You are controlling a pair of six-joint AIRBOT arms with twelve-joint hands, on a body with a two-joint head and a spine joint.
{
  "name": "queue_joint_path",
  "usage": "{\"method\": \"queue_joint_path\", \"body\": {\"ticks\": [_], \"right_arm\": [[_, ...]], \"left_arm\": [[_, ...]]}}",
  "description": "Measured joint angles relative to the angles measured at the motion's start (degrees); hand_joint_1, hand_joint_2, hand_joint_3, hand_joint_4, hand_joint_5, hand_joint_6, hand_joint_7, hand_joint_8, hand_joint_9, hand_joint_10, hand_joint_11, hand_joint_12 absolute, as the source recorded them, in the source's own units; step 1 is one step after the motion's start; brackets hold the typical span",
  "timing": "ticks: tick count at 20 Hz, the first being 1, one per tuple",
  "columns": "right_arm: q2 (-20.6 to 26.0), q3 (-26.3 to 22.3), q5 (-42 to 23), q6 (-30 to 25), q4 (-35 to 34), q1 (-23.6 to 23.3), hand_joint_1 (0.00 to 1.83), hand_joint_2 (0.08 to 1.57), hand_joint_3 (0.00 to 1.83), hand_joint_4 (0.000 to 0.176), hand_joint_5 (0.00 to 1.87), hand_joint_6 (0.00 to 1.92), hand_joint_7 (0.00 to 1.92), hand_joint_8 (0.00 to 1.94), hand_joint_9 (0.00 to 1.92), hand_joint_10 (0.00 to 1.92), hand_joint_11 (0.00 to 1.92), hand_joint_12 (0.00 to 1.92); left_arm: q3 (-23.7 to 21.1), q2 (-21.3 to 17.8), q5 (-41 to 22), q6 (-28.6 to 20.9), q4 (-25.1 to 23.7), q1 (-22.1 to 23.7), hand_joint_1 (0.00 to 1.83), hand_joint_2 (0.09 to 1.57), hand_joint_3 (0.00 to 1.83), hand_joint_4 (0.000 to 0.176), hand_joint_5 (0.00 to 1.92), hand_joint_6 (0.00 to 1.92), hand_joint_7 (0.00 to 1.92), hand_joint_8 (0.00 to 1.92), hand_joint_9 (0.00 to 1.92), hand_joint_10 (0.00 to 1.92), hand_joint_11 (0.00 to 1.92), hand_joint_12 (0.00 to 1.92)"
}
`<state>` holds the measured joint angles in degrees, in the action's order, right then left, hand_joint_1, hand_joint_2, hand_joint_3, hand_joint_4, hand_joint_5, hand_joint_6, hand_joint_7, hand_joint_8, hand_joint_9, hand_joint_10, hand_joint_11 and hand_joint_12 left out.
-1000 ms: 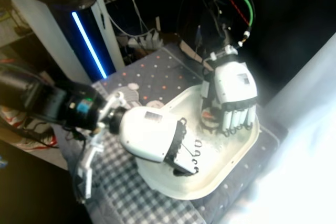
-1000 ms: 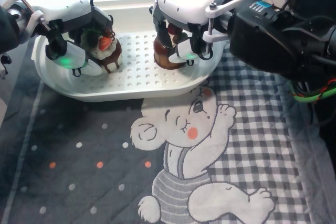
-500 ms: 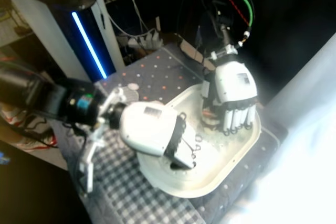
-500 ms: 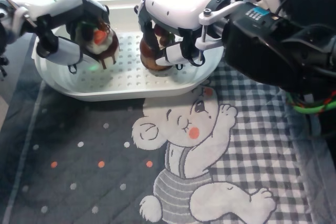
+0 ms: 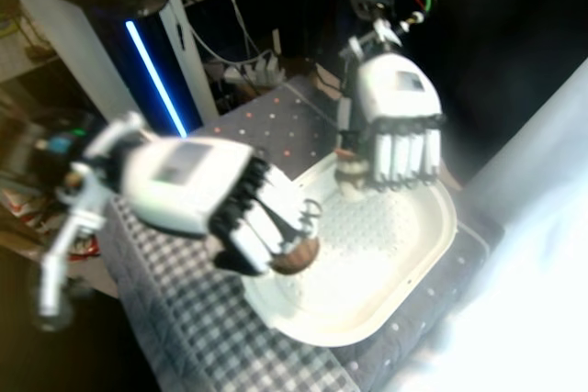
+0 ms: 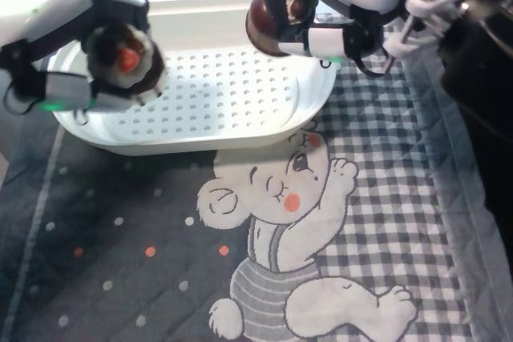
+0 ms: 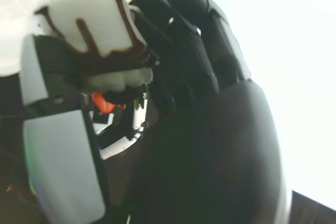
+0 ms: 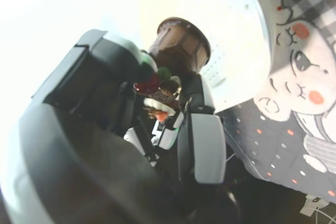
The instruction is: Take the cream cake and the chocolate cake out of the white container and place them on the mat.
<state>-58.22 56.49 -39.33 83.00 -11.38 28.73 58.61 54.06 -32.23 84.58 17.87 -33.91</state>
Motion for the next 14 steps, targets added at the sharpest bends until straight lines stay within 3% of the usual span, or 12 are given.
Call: {"method": "queue_joint_path", "body": {"ticks": [1,3,4,6,7,8,9,11,12,14], "right_arm": [[0.68,-1.03,-1.31,-0.04,0.09,0.55,1.25,1.16,0.00,0.000,0.85,0.93,0.97,1.28,0.95,1.44,0.75,1.88],[2.82,-4.72,-4.28,-0.04,0.57,4.37,1.22,1.24,0.00,0.000,0.81,0.96,0.74,1.67,0.90,1.91,0.94,1.92],[3.37,-5.57,-4.52,-0.09,0.57,5.25,1.22,1.24,0.00,0.000,0.81,0.96,0.74,1.67,0.90,1.91,0.94,1.92],[4.94,-7.80,-6.32,-0.13,0.63,7.76,1.23,1.21,0.00,0.000,0.86,0.92,0.80,1.58,0.84,1.76,0.80,1.92],[6.08,-9.33,-8.04,-0.13,0.46,9.64,1.25,1.17,0.00,0.000,0.92,0.86,0.90,1.41,0.79,1.64,0.68,1.90],[6.64,-9.99,-8.79,-0.09,0.28,10.38,1.26,1.14,0.00,0.000,0.94,0.84,0.97,1.28,0.78,1.55,0.62,1.87],[7.41,-11.30,-11.15,-0.04,0.11,13.05,1.26,1.13,0.00,0.000,0.95,0.86,1.00,1.21,0.83,1.46,0.71,1.81],[8.02,-13.14,-13.33,-2.93,0.26,17.44,1.26,1.10,0.00,0.000,0.94,0.96,1.09,0.99,0.81,1.26,0.67,1.70],[7.98,-13.60,-13.70,-5.46,0.31,19.47,1.25,1.09,0.00,0.000,0.96,1.00,1.10,0.88,0.80,1.15,0.65,1.63],[7.96,-14.60,-14.25,-5.62,-0.57,21.90,1.26,1.07,0.00,0.000,1.00,0.92,1.16,0.82,0.85,1.12,0.70,1.58]], "left_arm": [[-1.46,-1.18,-1.49,0.04,-0.09,-1.09,1.33,1.22,0.00,0.000,0.72,1.18,0.78,1.32,0.78,1.53,0.61,1.61],[-5.70,-3.65,-5.38,0.04,-0.74,-4.44,1.35,1.21,0.00,0.000,0.69,1.23,0.80,1.28,0.81,1.46,0.66,1.52],[-6.51,-3.96,-5.88,0.00,-1.25,-4.83,1.35,1.21,0.00,0.000,0.69,1.23,0.80,1.28,0.81,1.46,0.66,1.52],[-9.01,-5.01,-7.91,0.02,-2.51,-6.03,1.34,1.19,0.00,0.000,0.72,1.21,0.84,1.20,0.87,1.38,0.68,1.44],[-10.62,-5.73,-9.55,-0.02,-3.56,-7.23,1.21,1.21,0.00,0.000,0.72,1.27,0.86,1.25,0.83,1.07,0.65,1.43],[-11.39,-6.03,-10.10,-0.04,-3.72,-7.85,1.18,1.22,0.00,0.000,0.71,1.30,0.86,1.28,0.83,0.94,0.63,1.44],[-12.81,-6.60,-11.50,-0.02,-4.00,-9.62,1.16,1.22,0.00,0.000,0.72,1.31,0.84,1.29,0.82,0.87,0.62,1.42],[-14.53,-6.73,-12.59,0.04,-3.61,-12.35,1.17,1.22,0.00,0.000,0.73,1.28,0.85,1.29,0.84,0.86,0.63,1.42],[-15.74,-7.04,-12.72,-0.02,-3.45,-13.77,1.31,1.20,0.00,0.000,0.72,1.24,0.85,1.21,0.78,1.36,0.60,1.46],[-17.53,-7.19,-13.77,-0.02,-3.28,-16.41,1.17,1.24,0.00,0.000,0.70,1.30,0.83,1.36,0.70,1.23,0.57,1.58]]}}
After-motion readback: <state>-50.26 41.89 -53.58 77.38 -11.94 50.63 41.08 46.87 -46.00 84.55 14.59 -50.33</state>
